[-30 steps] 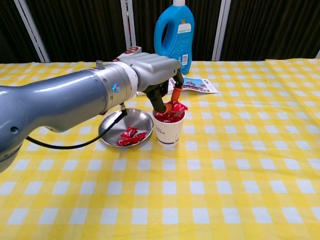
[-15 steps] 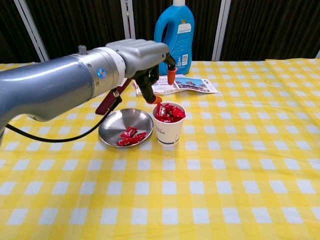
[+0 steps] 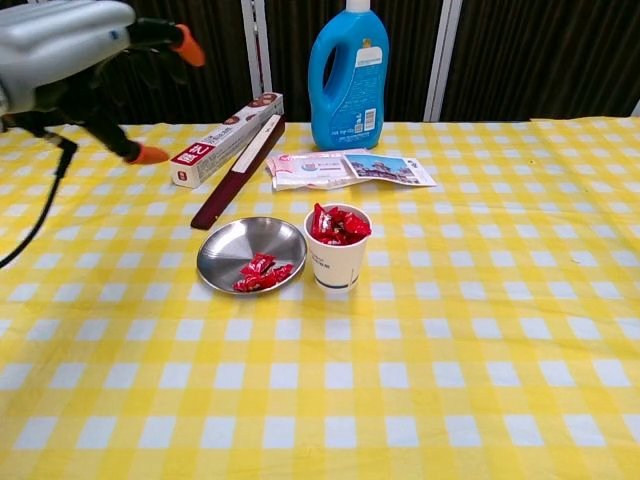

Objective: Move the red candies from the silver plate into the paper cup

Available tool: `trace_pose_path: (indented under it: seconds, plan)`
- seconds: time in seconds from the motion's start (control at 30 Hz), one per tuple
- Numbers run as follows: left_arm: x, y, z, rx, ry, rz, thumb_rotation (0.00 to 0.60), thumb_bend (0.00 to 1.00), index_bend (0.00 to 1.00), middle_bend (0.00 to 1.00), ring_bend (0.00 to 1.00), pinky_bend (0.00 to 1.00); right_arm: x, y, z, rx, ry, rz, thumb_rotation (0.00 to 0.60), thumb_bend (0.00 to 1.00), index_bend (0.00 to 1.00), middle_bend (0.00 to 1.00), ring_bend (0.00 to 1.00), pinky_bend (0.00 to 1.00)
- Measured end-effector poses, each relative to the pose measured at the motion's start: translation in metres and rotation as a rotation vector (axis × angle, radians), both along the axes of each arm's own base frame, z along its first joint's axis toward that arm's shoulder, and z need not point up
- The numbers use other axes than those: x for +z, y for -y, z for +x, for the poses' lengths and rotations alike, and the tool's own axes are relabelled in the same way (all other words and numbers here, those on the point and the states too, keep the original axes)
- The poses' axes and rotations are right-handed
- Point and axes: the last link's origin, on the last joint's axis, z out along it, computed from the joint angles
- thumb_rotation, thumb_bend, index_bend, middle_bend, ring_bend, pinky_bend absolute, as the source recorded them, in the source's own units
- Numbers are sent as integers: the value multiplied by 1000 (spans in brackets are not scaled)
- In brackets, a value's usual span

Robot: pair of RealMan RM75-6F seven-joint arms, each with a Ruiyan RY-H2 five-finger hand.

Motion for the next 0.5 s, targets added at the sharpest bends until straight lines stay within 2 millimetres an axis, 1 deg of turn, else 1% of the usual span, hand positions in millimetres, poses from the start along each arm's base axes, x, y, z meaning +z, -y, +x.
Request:
trace_pose_path:
  seconds: [0.07, 0.1, 0.13, 0.2, 0.23, 0.33, 0.43, 0.5]
  plan:
    - [10, 16, -23, 13, -13, 16, 600, 144, 11, 2, 7, 42, -1, 0, -1, -3, -19, 3, 600, 360, 0, 0, 0, 0]
    - [15, 24, -34, 20, -21, 23, 600, 136, 3, 0, 0, 28, -1, 0, -1, -7, -35, 5, 600, 360, 0, 0, 0, 0]
    - [22, 35, -50, 33, -36, 32, 600, 125, 0, 0, 0, 16, -2, 0, -2, -12, -49, 7, 600, 360, 0, 0, 0, 0]
    - [33, 51, -74, 55, -56, 46, 600, 119, 0, 0, 0, 4, -3, -1, -3, -23, -81, 11, 600, 361, 0, 0, 0, 0]
    - [40, 62, -89, 75, -65, 55, 600, 117, 0, 0, 0, 1, -4, -1, -4, -27, -94, 12, 600, 361, 0, 0, 0, 0]
    - [54, 83, -121, 136, -62, 70, 600, 113, 0, 0, 0, 0, -5, -1, -4, -34, -130, 6, 600, 360, 0, 0, 0, 0]
    - [68, 101, -147, 176, -49, 96, 600, 113, 0, 0, 0, 0, -7, -2, -5, -38, -155, -4, 600, 360, 0, 0, 0, 0]
    - [77, 110, -160, 184, -51, 116, 600, 113, 0, 0, 0, 0, -8, -2, -6, -42, -171, -7, 600, 360, 0, 0, 0, 0]
